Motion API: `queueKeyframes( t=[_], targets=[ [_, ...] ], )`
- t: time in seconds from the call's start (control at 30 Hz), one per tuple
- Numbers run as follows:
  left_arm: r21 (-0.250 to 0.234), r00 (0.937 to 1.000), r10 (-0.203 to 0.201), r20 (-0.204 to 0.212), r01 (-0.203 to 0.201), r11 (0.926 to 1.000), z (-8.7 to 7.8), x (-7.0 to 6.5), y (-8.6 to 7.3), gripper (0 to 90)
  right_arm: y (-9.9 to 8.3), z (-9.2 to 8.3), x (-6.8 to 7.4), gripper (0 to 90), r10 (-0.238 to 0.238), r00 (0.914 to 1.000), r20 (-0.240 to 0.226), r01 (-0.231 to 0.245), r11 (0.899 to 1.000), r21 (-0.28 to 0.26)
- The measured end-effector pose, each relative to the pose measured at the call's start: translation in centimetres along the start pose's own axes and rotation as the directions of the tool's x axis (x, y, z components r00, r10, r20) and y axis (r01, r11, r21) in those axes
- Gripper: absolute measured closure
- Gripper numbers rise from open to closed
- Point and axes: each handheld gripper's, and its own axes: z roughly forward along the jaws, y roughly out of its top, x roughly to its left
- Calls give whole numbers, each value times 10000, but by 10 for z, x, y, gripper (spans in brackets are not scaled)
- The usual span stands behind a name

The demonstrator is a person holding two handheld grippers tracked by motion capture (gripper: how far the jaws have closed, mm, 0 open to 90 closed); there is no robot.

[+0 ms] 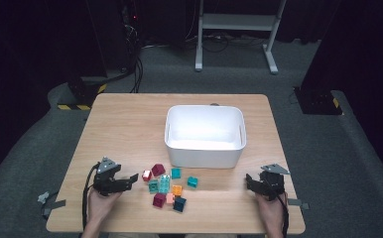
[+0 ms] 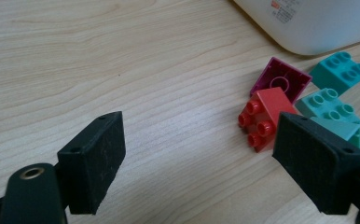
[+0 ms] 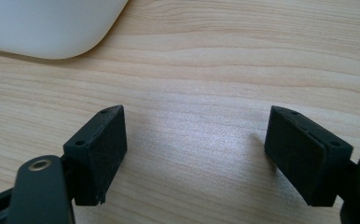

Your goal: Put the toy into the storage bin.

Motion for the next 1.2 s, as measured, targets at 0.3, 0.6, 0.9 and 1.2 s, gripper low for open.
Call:
queueKeyframes(
  t=[0.3, 0.6, 0.9, 1.2],
  targets=[
    [-85, 9997, 109, 214, -108, 9999, 1, -7, 5, 172, 0, 0, 0, 207, 9, 10000, 3, -9, 10000, 3],
    [-138, 9988, 260, 407, -255, 9996, 4, -17, 11, 174, 0, 0, 0, 208, 7, 10000, -2, -7, 10000, 0],
    [-156, 9976, 458, 510, -451, 9989, 6, -22, 17, 175, 0, 0, 0, 212, 15, 10000, -6, -15, 10000, 8],
    [-170, 9953, 620, 748, -609, 9980, 8, -31, 27, 175, 0, 0, 1, 212, 43, 10000, 0, -43, 10000, 13]
  ],
)
